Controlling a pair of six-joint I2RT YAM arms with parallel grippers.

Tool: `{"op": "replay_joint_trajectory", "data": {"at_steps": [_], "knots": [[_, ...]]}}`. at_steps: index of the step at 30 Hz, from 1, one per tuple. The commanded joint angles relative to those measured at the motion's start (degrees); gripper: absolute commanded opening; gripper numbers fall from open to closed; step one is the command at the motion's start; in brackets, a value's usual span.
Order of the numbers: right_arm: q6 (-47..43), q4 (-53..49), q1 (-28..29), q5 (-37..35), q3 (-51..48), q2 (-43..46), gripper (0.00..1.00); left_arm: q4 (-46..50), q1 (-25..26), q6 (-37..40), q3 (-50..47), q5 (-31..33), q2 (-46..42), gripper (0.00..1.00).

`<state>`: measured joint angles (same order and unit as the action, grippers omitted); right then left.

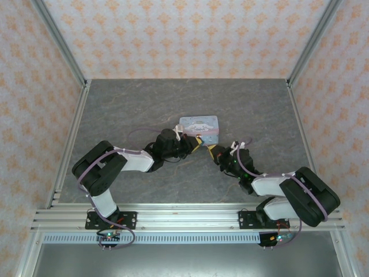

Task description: Unlock a padlock with a key

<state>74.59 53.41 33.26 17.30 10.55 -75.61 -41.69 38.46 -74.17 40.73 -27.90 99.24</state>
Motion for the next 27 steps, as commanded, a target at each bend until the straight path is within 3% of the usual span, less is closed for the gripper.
{"op": "replay_joint_trajectory", "data": {"at_steps": [1,27], "knots": [[0.7,0.0,0.4,-1.5,1.8,0.8,0.00,-3.3,-0.4,-1.3,1.2,-0.5,-2.0,0.00],[0.9,1.3,0.3,-0.4,3.8,-4.0,0.00,-3.3,-0.4,-1.3,1.5,-0.1,-1.5,0.00]]}}
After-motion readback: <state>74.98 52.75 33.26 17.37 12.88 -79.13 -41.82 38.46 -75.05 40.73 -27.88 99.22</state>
